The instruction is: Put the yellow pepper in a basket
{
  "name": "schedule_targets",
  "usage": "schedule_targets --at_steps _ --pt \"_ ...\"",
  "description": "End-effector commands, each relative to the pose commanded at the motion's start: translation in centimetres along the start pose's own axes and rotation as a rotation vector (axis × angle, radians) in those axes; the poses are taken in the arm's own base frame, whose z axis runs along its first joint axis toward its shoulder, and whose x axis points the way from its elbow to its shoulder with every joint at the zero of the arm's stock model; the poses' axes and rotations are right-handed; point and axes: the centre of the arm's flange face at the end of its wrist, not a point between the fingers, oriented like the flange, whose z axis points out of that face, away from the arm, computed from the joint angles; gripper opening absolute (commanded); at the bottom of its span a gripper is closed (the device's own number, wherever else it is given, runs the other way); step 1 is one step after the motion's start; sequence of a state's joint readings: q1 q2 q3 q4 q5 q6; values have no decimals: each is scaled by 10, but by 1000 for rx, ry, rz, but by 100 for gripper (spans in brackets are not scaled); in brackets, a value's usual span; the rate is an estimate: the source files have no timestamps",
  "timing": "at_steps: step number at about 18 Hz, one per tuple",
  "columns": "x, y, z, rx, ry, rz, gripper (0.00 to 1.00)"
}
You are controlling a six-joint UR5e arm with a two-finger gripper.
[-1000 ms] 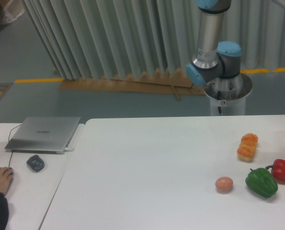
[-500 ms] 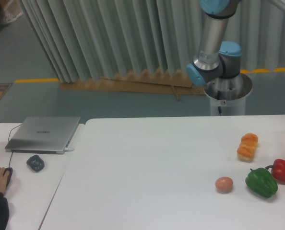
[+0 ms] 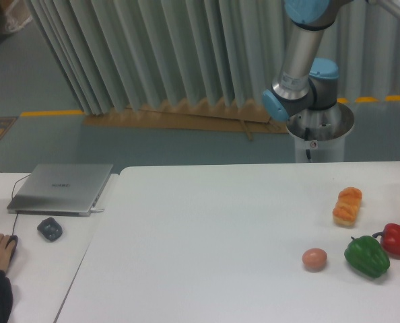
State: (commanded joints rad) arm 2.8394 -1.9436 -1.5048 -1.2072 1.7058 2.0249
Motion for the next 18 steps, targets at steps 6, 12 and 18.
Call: schedule_targets --at_steps 6,12,18 --pt "1 -12 -15 -3 -16 -27 100" --pt "0 -71 -26 -11 -22 -99 100" --pt "15 -135 -60 0 -47 -193 100"
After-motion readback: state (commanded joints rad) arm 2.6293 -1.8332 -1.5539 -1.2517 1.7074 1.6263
